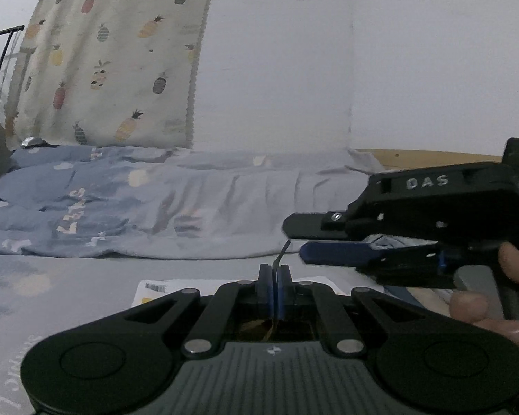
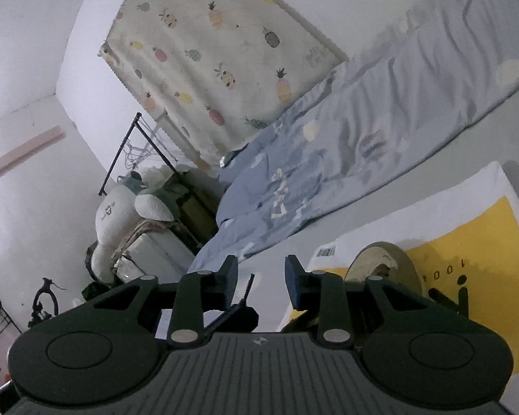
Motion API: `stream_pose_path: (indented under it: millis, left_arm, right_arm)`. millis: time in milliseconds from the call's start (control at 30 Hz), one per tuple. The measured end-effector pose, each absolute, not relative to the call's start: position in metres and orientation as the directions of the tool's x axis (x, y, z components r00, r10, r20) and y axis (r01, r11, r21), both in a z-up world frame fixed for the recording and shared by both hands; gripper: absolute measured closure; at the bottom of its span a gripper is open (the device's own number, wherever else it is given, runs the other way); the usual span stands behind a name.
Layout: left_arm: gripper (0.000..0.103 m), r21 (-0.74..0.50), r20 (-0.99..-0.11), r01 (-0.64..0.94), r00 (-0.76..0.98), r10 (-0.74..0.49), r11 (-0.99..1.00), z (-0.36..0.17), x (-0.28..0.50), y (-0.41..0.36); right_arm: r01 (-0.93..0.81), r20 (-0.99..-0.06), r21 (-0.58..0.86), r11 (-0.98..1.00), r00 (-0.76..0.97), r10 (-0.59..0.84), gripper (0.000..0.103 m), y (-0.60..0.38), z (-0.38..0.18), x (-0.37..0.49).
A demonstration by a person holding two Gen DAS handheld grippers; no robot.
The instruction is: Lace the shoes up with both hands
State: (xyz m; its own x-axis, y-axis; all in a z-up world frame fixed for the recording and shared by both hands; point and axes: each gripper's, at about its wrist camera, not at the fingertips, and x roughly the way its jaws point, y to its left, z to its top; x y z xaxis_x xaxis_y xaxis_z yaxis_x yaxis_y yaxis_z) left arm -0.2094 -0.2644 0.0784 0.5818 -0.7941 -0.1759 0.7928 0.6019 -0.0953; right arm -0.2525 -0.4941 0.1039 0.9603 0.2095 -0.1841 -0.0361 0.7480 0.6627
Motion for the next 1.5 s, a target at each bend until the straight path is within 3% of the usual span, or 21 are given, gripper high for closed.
stream_pose_path:
  millis: [233, 300, 433, 900, 1233, 1333, 1400, 1500]
  left_arm:
    - [0.102, -0.089, -0.183, 0.813, 0.555, -0.812, 0.575, 0.076, -0.215, -0.267]
    - [0.102, -0.089, -0.193, 0.817, 0.548, -0.814, 0.57, 0.075, -0.215, -0.268]
    - [0.101, -0.094, -0.218, 0.82, 0.537, -0.815, 0.565, 0.075, -0.212, -0.27]
    - [0.094, -0.09, -0.228, 0.819, 0.537, -0.812, 0.567, 0.077, -0.211, -0.269]
    - [0.101, -0.084, -0.229, 0.816, 0.543, -0.808, 0.573, 0.077, -0.208, -0.27]
    - [0.101, -0.114, -0.234, 0.797, 0.559, -0.795, 0.594, 0.078, -0.201, -0.267]
    - [0.101, -0.16, -0.226, 0.766, 0.586, -0.778, 0.623, 0.082, -0.188, -0.258]
    - [0.101, -0.251, -0.2, 0.695, 0.644, -0.738, 0.674, 0.092, -0.163, -0.236]
  right_arm:
    - [-0.033, -0.199, 0.696, 0.717, 0.951, 0.237, 0.078, -0.495, 0.096, -0.249]
    - [-0.039, -0.193, 0.703, 0.71, 0.95, 0.243, 0.098, -0.495, 0.094, -0.25]
    - [-0.05, -0.193, 0.667, 0.743, 0.952, 0.237, 0.1, -0.492, 0.096, -0.251]
    - [-0.096, -0.208, 0.47, 0.877, 0.954, 0.216, 0.1, -0.46, 0.105, -0.257]
    - [-0.097, -0.216, 0.445, 0.89, 0.953, 0.212, 0.1, -0.453, 0.105, -0.259]
    - [-0.087, -0.2, 0.458, 0.885, 0.96, 0.198, 0.097, -0.455, 0.106, -0.261]
    - [-0.071, -0.175, 0.465, 0.882, 0.97, 0.17, 0.087, -0.46, 0.108, -0.265]
    - [-0.034, -0.147, 0.468, 0.883, 0.982, 0.115, 0.08, -0.469, 0.11, -0.271]
